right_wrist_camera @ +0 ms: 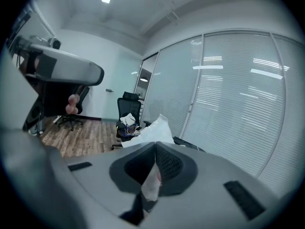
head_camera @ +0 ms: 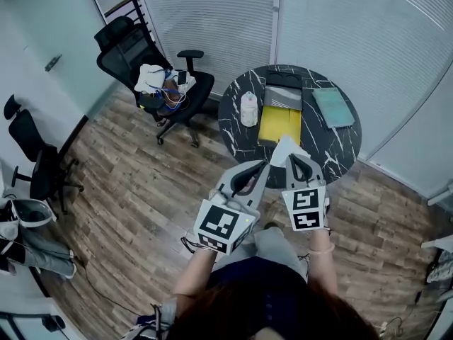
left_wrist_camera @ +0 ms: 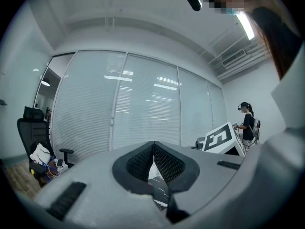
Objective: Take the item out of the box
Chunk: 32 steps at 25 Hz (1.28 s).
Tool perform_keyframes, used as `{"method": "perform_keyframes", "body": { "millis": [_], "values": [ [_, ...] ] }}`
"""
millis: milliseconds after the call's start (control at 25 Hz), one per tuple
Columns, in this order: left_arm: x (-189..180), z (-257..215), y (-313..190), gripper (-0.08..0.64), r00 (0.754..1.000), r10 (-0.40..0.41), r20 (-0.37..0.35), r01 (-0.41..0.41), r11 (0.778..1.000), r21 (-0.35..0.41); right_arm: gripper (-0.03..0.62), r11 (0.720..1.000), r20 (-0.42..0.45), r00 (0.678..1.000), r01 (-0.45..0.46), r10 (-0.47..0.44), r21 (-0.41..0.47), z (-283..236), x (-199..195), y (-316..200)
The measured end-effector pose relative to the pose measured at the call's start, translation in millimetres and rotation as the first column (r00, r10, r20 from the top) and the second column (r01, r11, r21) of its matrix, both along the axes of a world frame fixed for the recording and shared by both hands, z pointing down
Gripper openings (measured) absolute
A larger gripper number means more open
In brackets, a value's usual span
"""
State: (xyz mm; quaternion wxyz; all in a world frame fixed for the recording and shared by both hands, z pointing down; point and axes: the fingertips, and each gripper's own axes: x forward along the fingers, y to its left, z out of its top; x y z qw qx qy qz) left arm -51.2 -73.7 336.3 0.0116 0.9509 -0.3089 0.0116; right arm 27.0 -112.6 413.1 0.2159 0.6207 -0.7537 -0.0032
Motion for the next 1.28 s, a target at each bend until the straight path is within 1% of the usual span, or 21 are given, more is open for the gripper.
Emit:
{"method": "perform_keyframes", "body": {
  "millis": [240,400,600,720,880,1120,1280],
  "values": [
    [2,-1,1,0.026,1.000,0.005,-0.011,-0.005,1.000,0.003,0.025,0.999,-0.003,1.000,-0.013,0.013,0.042,-14,1,12],
    [8,-2,1,0.026,1.000,0.008,-0.011,-0.008,1.000,0.006,0.025,0.997,0.023,0.999,-0.035,0.034,0.068,-23,11,18],
    [15,-1,3,0.026,1.000,0.013,-0.016,-0.013,1.000,-0.008,0.025,0.995,0.036,0.998,-0.055,0.052,0.083,-30,20,28],
    [18,-2,8,0.026,1.000,0.016,-0.014,-0.016,1.000,-0.004,0.025,0.994,0.058,0.997,-0.055,0.049,0.099,-37,21,36],
    [22,-4,19,0.026,1.000,0.017,-0.010,-0.017,1.000,-0.002,0.025,0.992,0.064,0.997,-0.049,0.042,0.118,-46,21,49],
    [26,-8,35,0.026,1.000,0.000,-0.020,0.000,1.000,0.004,0.025,0.991,0.079,0.997,-0.030,0.020,0.132,-55,27,68],
    [30,-5,50,0.026,1.000,-0.006,0.000,0.006,1.000,-0.001,0.025,0.989,0.081,0.997,-0.025,0.013,0.146,-61,31,83]
  ]
}}
